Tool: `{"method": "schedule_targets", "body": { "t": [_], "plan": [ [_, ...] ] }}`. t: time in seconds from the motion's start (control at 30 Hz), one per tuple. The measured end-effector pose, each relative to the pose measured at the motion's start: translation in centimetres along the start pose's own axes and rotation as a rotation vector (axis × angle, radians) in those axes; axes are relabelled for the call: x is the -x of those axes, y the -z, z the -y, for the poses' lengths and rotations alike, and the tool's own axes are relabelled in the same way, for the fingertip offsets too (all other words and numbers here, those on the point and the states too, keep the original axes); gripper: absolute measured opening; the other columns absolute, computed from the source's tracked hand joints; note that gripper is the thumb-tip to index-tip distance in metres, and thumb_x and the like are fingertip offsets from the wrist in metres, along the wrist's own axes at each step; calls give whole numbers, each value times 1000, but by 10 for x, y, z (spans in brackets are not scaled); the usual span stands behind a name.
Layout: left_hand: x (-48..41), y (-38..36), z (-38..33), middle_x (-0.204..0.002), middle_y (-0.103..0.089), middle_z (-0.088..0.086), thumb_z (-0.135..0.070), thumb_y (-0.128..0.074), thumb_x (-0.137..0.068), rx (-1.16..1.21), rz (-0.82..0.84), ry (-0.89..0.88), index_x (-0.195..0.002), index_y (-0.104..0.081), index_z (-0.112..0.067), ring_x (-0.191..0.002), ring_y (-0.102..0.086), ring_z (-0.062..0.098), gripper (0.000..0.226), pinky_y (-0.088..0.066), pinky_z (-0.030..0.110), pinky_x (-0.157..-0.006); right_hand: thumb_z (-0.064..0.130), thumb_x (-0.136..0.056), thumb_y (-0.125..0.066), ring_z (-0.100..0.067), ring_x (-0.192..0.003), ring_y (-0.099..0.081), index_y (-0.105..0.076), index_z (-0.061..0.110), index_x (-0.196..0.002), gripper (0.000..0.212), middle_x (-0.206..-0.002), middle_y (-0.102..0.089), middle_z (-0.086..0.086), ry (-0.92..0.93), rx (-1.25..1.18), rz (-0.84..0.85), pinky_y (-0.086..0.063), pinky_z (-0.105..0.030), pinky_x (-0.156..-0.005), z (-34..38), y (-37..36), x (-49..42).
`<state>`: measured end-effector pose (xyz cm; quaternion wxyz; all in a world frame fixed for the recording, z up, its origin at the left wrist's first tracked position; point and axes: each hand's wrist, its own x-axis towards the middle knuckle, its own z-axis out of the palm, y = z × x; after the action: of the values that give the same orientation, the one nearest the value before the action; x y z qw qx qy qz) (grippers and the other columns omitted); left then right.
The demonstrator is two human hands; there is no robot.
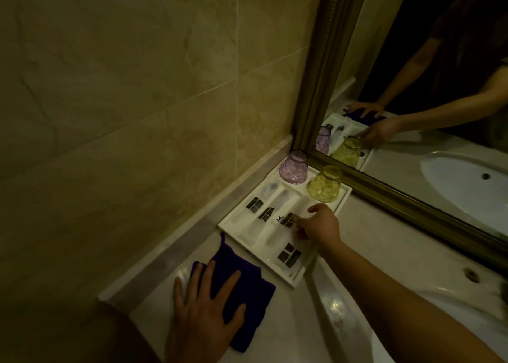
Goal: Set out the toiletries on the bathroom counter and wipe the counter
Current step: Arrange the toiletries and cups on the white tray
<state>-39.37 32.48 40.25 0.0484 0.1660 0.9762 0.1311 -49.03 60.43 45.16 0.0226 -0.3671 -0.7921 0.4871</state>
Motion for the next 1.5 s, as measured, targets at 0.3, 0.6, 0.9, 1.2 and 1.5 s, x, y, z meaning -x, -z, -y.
{"method": "schedule_targets", "body": {
  "t": [0.3,0.6,0.9,1.2,1.5],
  "plan": [
    [0,2,-1,-142,-53,10,-66,-53,-72,17,9,-5,-134,-50,-48,-131,-47,35,65,-31,66,-104,20,-87,-62,-19,-84,-67,-79,18,-94,18,-92,-74,-4,354,622,88,-48,-24,-70,-2,-8,3],
    [1,4,-2,-144,-52,9,-68,-50,-73,-31,18,10,-135,-49,-49,-133,-47,34,65,-32,66,-105,18,-94,-57,-23,-112,-53,-68,21,-120,29,-127,-61,-1,1010,874,155,-50,-36,-86,18,-30,4],
    [1,6,-3,-143,-53,9,-66,-51,-72,-11,10,5,-133,-52,-48,-132,-48,34,64,-31,65,-105,26,-92,-58,-29,-115,-55,-64,22,-128,37,-135,-58,-8,1163,952,226,-50,-40,-90,13,-39,6],
    [0,6,-2,-141,-55,10,-67,-52,-70,-7,20,-11,-131,-55,-47,-129,-51,36,64,-31,65,-102,39,-97,-53,-32,-137,-44,-66,23,-125,36,-144,-52,-14,1245,856,431,-36,-43,-113,-7,-32,12],
    [-1,1,0,-141,-54,9,-68,-55,-69,7,12,-19,-131,-55,-47,-129,-50,37,66,-33,67,-99,57,-99,-31,-27,-151,-14,-28,29,-152,61,-164,-17,-6,807,1034,322,-15,-46,-121,-3,-28,-15]
  ]
}}
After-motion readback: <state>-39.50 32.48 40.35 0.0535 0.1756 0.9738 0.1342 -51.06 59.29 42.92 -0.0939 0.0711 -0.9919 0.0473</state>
